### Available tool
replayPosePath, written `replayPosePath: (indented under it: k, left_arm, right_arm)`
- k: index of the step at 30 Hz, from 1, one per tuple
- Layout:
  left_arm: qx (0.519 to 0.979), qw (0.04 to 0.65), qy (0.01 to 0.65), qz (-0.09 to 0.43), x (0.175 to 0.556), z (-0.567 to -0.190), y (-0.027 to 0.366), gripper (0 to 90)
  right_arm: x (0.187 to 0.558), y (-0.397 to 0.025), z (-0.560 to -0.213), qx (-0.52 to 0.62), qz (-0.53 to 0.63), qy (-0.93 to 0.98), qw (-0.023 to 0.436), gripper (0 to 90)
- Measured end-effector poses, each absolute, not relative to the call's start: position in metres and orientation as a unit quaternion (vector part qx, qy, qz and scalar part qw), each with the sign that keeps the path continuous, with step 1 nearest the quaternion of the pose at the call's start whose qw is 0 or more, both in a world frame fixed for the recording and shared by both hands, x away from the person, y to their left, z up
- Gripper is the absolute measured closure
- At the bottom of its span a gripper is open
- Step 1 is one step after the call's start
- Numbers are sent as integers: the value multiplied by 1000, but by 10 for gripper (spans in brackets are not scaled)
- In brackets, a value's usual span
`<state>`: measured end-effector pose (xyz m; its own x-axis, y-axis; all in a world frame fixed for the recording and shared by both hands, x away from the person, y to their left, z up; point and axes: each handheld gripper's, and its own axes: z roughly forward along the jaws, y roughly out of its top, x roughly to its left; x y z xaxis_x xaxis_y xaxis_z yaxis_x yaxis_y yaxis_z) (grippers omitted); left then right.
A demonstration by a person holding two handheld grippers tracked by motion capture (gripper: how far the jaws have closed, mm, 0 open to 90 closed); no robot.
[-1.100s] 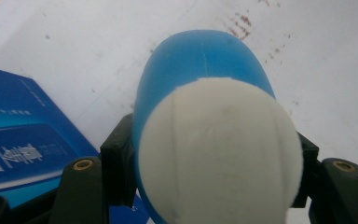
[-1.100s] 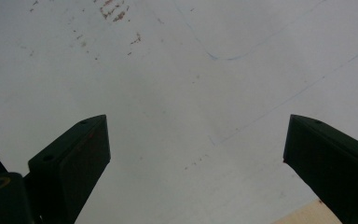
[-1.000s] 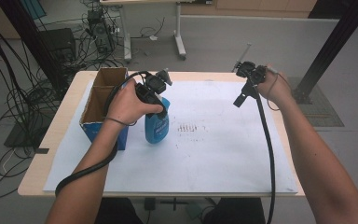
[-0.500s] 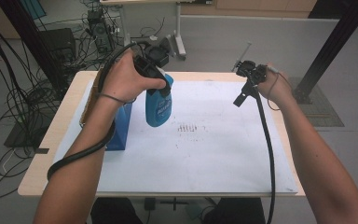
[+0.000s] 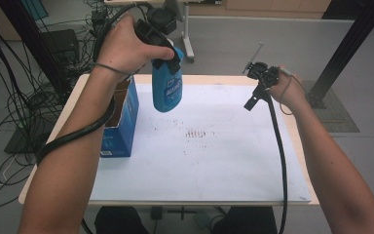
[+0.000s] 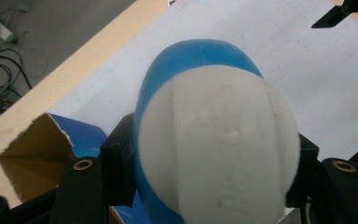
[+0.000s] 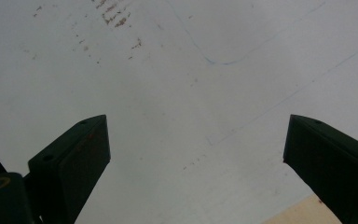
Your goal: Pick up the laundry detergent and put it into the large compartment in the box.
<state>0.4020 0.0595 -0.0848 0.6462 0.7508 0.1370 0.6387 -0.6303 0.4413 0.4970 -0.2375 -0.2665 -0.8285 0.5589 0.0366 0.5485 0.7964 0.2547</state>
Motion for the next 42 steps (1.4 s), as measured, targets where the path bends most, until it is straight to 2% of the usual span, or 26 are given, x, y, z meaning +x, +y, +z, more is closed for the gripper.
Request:
replayPosePath:
  k: [11,25,42]
  left_arm:
    - [882,192,402,155,405,-57,63,377]
    - [872,185,425,155,404,-58,79,377]
    - [849,170,473,162,406,-62,119,377]
  right_arm:
    - [497,-239,-263,295,127,947,26,70]
    - [496,-241,-260,291,125,948,31,70]
    - [495,-235,-259,284,121,951,33,70]
